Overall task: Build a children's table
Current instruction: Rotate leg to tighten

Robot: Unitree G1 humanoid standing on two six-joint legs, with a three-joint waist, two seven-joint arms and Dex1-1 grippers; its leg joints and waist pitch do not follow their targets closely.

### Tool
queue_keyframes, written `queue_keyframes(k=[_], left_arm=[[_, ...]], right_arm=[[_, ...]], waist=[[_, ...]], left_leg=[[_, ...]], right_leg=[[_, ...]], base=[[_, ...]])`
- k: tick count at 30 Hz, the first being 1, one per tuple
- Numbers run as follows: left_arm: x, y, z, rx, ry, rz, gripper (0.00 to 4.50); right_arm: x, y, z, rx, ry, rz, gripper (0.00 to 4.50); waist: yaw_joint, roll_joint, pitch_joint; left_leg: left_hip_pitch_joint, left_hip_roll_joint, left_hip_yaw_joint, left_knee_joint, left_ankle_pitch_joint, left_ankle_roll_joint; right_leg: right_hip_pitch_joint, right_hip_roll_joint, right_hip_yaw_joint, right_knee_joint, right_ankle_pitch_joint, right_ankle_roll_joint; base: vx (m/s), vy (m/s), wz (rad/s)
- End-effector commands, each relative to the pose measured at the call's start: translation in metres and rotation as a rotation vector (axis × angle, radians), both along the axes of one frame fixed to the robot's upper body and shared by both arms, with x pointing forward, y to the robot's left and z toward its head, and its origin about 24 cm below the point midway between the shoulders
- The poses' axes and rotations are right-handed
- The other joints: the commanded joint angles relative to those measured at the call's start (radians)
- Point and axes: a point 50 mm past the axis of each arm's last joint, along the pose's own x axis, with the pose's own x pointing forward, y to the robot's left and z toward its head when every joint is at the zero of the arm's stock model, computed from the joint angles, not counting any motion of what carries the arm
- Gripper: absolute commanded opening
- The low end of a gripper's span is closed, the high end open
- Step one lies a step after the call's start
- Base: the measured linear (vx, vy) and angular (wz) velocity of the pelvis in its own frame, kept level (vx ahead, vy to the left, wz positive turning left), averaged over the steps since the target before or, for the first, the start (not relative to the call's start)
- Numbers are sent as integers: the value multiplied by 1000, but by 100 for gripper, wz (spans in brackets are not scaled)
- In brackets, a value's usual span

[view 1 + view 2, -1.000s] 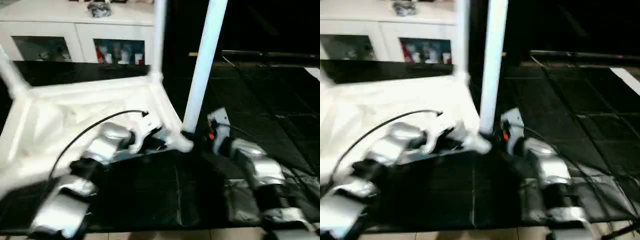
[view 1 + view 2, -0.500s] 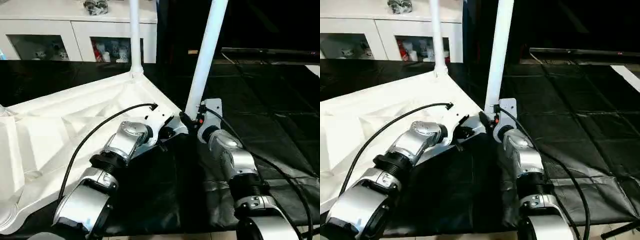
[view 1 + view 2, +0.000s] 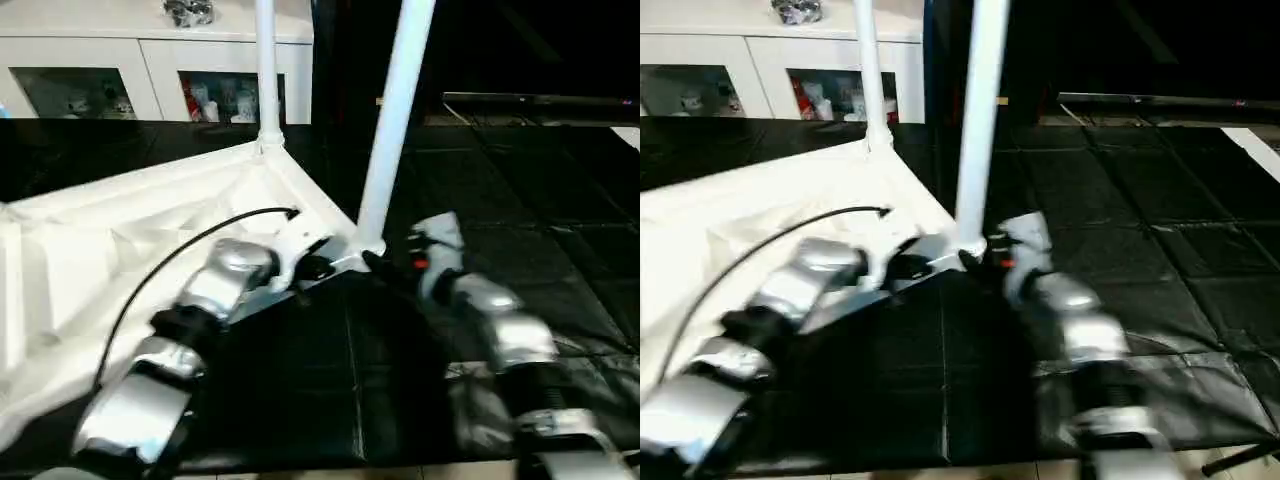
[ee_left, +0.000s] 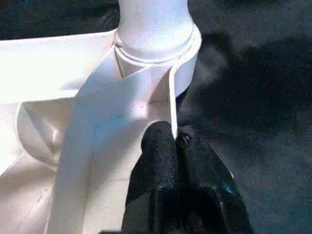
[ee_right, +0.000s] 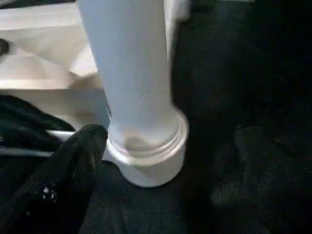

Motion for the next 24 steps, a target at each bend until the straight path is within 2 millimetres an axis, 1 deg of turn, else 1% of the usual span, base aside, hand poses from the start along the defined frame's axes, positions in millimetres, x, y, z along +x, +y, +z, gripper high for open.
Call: queue_keyframes(k=[1, 2, 3, 5, 6, 7, 8, 9, 10, 11, 13, 14, 15, 16, 17, 18, 19, 20, 21, 24], left_arm=[[-6, 0, -1, 30, 7, -98, 0], [-8, 4, -1, 39, 11, -146, 0], [-9, 4, -1, 41, 12, -154, 0], [-15, 9, -2, 62, 30, -239, 0], [-17, 11, -2, 69, 26, -277, 0], [-21, 12, -1, 68, 36, -329, 0], [-21, 13, -1, 66, 39, -338, 0], [-23, 13, 0, 67, 42, -370, 0], [-24, 13, 0, 68, 42, -384, 0], [-27, 13, 1, 74, 50, -422, 0], [-33, 14, 2, 88, 62, -495, 0], [-35, 14, 2, 92, 67, -516, 0], [-37, 14, 1, 96, 71, -538, 0], [-37, 14, 1, 96, 71, -540, 0], [-39, 14, 2, 97, 75, -563, 0], [-40, 14, 2, 99, 78, -579, 0], [-40, 14, 3, 99, 78, -586, 0], [-41, 14, 3, 100, 79, -602, 0], [-42, 14, 4, 100, 78, -608, 0], [-43, 14, 5, 101, 79, -618, 0]], right_arm=[[-4, 0, 7, 35, -16, 107, 443], [-5, -4, 12, 29, -37, 167, 443], [-6, -5, 13, 27, -41, 177, 443], [-9, -8, 16, -25, -67, 277, 443], [-10, -7, 16, -27, -65, 320, 443], [-12, -5, 18, -29, -69, 386, 443], [-12, -5, 18, -30, -71, 397, 443], [-12, -4, 18, -30, -58, 412, 443], [-12, -3, 18, -30, -51, 418, 443], [-12, -1, 18, -31, -37, 443, 443], [-13, 6, 18, -47, -23, 521, 443], [-14, 7, 17, -52, -15, 550, 443], [-18, 10, 15, -55, 0, 608, 443], [-18, 10, 15, -55, 1, 613, 427], [-21, 12, 12, -60, 16, 660, 417], [-23, 13, 10, -62, 31, 696, 417], [-24, 13, 10, -63, 36, 710, 408], [-25, 14, 7, -59, 55, 742, 403], [-26, 14, 7, -56, 60, 756, 378], [-27, 15, 6, -49, 70, 772, 366]], waist=[[8, 3, -64], [9, 1, -64], [12, 0, -63], [15, 1, -64], [15, 2, -61], [19, 3, -61], [21, 3, -61], [24, 0, -61], [28, 3, -60], [31, 1, -60], [38, 1, -63], [38, 0, -62], [40, -1, -62], [43, 1, -62], [45, 1, -63], [49, -4, -62], [51, -2, -63], [52, -4, -62], [54, -5, -62], [54, -6, -61]], left_leg=[[3, 26, -10, -60, -149, 85], [2, 26, -9, -59, -149, 83], [2, 28, -10, -60, -156, 83], [2, 30, -11, -60, -151, 77], [2, 30, -9, -60, -155, 73], [2, 31, -9, -60, -166, 72], [2, 32, -8, -60, -169, 69], [4, 33, -8, -61, -169, 66], [7, 34, -7, -62, -169, 60], [7, 35, -8, -62, -169, 58], [8, 36, -7, -62, -162, 52], [6, 36, -7, -62, -158, 52], [7, 36, -6, -61, -161, 54], [7, 36, -6, -61, -155, 54], [7, 37, -6, -61, -155, 53], [6, 37, -5, -61, -152, 54], [6, 36, -5, -61, -150, 54], [6, 36, -5, -61, -149, 53], [6, 37, -6, -61, -151, 51], [6, 36, -6, -61, -158, 44]], right_leg=[[66, -60, 54, -62, -115, -248], [66, -60, 55, -61, -114, -249], [66, -61, 54, -62, -127, -249], [65, -62, 53, -61, -125, -251], [63, -60, 54, -60, -126, -252], [64, -61, 53, -61, -139, -251], [64, -61, 53, -61, -144, -250], [62, -61, 53, -61, -153, -247], [59, -60, 54, -61, -160, -246], [60, -61, 54, -60, -163, -246], [58, -62, 55, -55, -148, -250], [59, -61, 55, -54, -140, -250], [57, -61, 54, -54, -138, -251], [58, -61, 55, -53, -132, -250], [57, -63, 55, -52, -131, -251], [59, -63, 55, -52, -135, -249], [58, -64, 55, -53, -140, -247], [57, -63, 56, -52, -142, -246], [58, -64, 55, -52, -148, -244], [57, -64, 56, -55, -170, -235]], base=[[0, 0, 0], [0, 0, 0], [0, 0, 0], [0, 0, 0], [0, 0, 0], [0, 0, 0], [0, 0, 0], [0, 0, 0], [0, 0, 0], [0, 0, 0], [0, 0, 0], [0, 0, 0], [0, 0, 0], [0, 0, 0], [0, 0, 0], [0, 0, 0], [0, 0, 0], [0, 0, 0], [0, 0, 0], [0, 0, 0]])
